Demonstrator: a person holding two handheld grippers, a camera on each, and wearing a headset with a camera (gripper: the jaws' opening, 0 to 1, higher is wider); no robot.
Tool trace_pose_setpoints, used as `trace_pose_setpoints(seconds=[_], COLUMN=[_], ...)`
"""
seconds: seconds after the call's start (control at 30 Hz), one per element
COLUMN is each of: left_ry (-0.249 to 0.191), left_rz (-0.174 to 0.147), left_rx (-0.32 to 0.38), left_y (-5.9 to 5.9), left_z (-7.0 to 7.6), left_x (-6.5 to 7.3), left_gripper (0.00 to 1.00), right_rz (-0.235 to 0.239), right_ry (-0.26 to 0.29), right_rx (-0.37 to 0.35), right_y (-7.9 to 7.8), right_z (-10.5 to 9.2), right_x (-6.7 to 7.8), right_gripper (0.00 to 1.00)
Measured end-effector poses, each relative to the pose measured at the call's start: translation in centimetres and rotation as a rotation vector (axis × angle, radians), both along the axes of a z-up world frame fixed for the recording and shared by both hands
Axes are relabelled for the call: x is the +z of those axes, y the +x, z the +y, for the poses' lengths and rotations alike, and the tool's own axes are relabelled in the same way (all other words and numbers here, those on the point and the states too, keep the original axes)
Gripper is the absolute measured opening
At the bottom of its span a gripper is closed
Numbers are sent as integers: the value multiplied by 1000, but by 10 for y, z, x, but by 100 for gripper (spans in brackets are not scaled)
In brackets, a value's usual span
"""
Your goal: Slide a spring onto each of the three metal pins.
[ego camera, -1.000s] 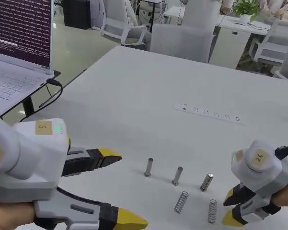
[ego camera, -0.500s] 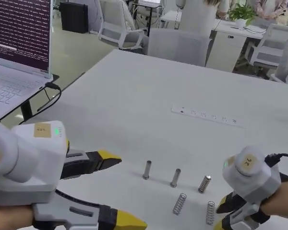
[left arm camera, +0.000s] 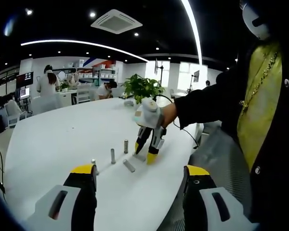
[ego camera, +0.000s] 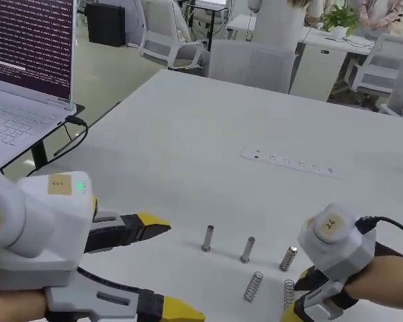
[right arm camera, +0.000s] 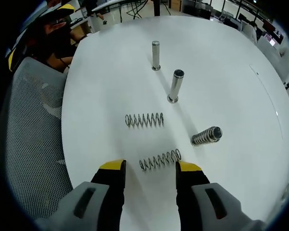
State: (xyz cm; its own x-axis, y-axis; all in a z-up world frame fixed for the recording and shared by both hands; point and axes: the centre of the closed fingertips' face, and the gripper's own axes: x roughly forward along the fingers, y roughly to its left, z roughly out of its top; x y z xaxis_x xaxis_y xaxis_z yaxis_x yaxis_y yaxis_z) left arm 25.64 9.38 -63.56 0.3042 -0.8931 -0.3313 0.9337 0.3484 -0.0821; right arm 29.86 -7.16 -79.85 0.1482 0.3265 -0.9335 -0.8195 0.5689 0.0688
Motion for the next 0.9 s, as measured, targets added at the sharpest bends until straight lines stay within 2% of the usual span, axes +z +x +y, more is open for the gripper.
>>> trace_pose_setpoints(seconds=[0.1,0.4,0.67,0.73,0.8,0.9], left_ry=[1,4,2,2,1,1], left_rz=[1,1,1,1,1,1], left_rx=[-2,-6,-7,-7,-7,-9], left_y=[0,-1,-1,-1,-1,-1], left_z=[-1,0,0,0,0,0], left_x=[0,-1,-1,-1,-1,-1], left_gripper=[69,68,68,67,67,67], right_rz=[-15,-57,-63,-66,-75,-85], right_ry=[-14,-12,-56,-67,-101,-113], right_rx=[0,-72,-65,-51,-23,-15], right_y=[2,12,14,14,15,17], right_z=[1,4,-6,-9,-15,-18], right_x=[-1,-1,-1,0,-1,-1], right_gripper=[39,39,26,22,16,13])
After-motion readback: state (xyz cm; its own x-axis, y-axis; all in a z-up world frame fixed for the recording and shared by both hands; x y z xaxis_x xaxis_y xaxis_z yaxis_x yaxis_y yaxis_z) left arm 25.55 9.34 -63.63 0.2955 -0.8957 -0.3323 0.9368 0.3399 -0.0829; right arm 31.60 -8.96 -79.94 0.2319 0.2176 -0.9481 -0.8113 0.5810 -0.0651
